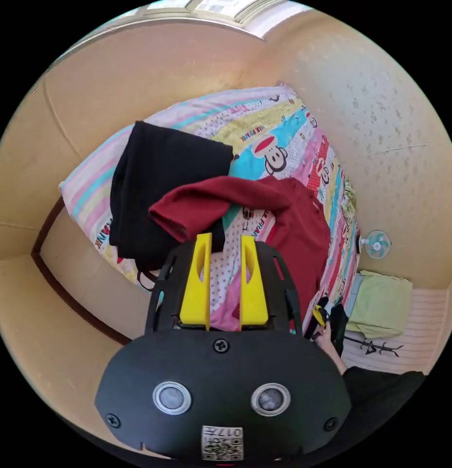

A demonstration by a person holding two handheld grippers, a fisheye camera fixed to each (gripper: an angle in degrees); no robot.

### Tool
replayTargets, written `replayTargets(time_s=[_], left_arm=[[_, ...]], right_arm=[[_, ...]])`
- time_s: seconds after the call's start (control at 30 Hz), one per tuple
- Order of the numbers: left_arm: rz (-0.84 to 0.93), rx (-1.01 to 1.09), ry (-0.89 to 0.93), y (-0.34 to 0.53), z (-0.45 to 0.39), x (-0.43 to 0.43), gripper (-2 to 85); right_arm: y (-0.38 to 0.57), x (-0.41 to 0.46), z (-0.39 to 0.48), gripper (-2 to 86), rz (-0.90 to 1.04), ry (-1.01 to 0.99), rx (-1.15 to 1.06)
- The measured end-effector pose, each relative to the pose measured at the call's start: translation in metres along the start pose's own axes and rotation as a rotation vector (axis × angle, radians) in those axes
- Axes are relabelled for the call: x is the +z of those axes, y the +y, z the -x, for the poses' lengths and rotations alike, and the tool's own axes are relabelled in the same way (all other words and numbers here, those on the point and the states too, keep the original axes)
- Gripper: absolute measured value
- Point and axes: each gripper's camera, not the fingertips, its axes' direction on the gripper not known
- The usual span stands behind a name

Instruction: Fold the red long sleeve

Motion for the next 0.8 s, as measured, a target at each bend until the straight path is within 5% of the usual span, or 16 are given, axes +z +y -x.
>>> replayTargets(time_s=[0.1, 0.23, 0.4, 0.47, 0.6, 0.7, 0.8], left_arm=[[0.207, 0.068, -0.032, 0.012, -0.019, 0.042, 11.2], [0.406, 0.12, 0.083, 0.029, -0.047, 0.089, 10.0], [0.422, 0.149, 0.064, -0.003, -0.064, 0.085, 13.9], [0.42, 0.173, 0.084, -0.03, -0.067, 0.082, 15.4], [0.538, 0.163, 0.085, -0.048, -0.069, 0.107, 16.5], [0.675, 0.176, 0.063, -0.033, -0.077, 0.138, 13.3], [0.694, 0.208, -0.041, -0.031, -0.087, 0.122, 4.3]], right_arm=[[-0.035, 0.037, -0.001, 8.4, 0.097, 0.069, 0.032], [-0.063, 0.003, 0.046, 3.4, 0.291, 0.247, -0.235], [-0.063, -0.123, 0.086, 5.1, -0.091, 0.684, -0.423], [-0.062, -0.151, 0.069, 8.8, -0.189, 0.661, -0.331], [-0.044, -0.098, 0.021, 12.9, 0.087, 0.227, -0.268], [-0.006, 0.001, -0.023, 12.2, 0.503, 0.227, -0.176], [0.019, -0.008, -0.02, 6.1, 0.487, 0.219, -0.28]])
